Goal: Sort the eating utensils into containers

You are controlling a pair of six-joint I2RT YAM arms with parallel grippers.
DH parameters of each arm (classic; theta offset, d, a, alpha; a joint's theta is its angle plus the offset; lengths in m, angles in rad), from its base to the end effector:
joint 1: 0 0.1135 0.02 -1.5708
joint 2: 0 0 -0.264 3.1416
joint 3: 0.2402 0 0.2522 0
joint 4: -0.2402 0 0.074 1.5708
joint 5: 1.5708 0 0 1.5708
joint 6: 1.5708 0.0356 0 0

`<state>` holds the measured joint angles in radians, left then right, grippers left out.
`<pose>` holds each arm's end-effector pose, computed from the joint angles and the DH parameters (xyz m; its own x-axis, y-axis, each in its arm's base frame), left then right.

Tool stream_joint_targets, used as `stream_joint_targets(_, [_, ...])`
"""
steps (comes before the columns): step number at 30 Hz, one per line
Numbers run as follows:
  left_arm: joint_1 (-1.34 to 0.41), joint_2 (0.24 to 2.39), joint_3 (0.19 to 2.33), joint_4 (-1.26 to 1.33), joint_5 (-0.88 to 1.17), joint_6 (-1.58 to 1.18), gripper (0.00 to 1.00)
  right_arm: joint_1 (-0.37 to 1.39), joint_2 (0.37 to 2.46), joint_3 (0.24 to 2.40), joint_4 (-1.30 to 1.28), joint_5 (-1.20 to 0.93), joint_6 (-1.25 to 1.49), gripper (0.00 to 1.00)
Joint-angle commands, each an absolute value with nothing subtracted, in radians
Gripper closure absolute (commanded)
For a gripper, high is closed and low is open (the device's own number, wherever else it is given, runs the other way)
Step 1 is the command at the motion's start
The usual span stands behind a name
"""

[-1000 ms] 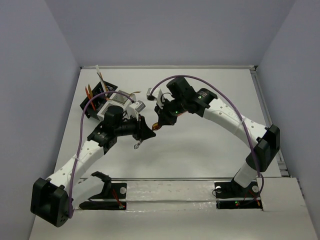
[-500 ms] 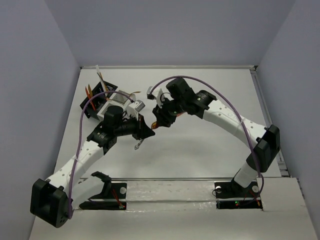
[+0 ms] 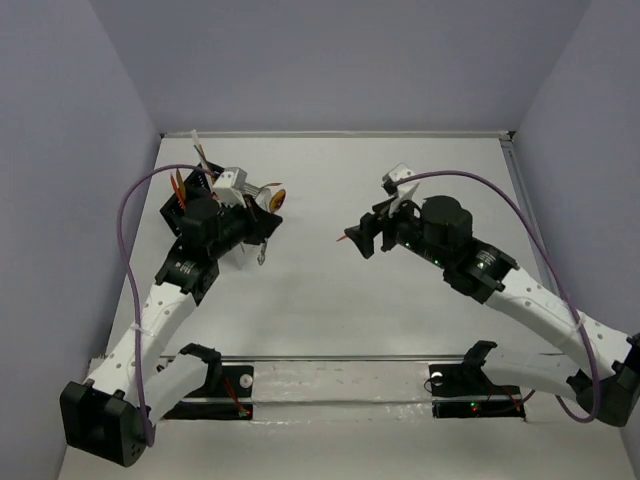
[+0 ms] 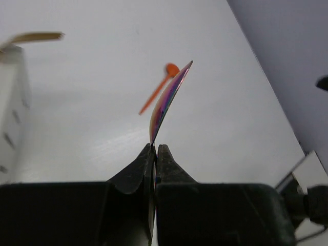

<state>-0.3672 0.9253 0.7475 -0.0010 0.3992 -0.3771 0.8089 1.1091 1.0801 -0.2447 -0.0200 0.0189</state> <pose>0.1985 -0.0912 0.3211 -0.4076 -0.2067 -0.8895 0.5783 0.6954 -0.4266 0.1752 0.1846 0.3731 -0.2005 -0.1827 -0.9625 -0.7330 0.6798 0.0236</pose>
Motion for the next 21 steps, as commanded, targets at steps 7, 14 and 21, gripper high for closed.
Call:
stream_joint_targets(7, [-0.077,0.888,0.79,0.299,0.068,-0.5,0.94,0.805,0.891,0.735,0.144,0.152,0.227,0.13])
stream_joint_targets(14, [-0.054,0.925,0.724,0.498,-0.106,-0.419,0.94,0.805,0.858,0.655,0.221,0.123,0.25,0.14])
stream_joint_targets(21, [-0.054,0.994,0.68,0.62,-0.172,-0.351,0.94,0.805,0.847,0.606,0.276,0.115,0.271,0.15])
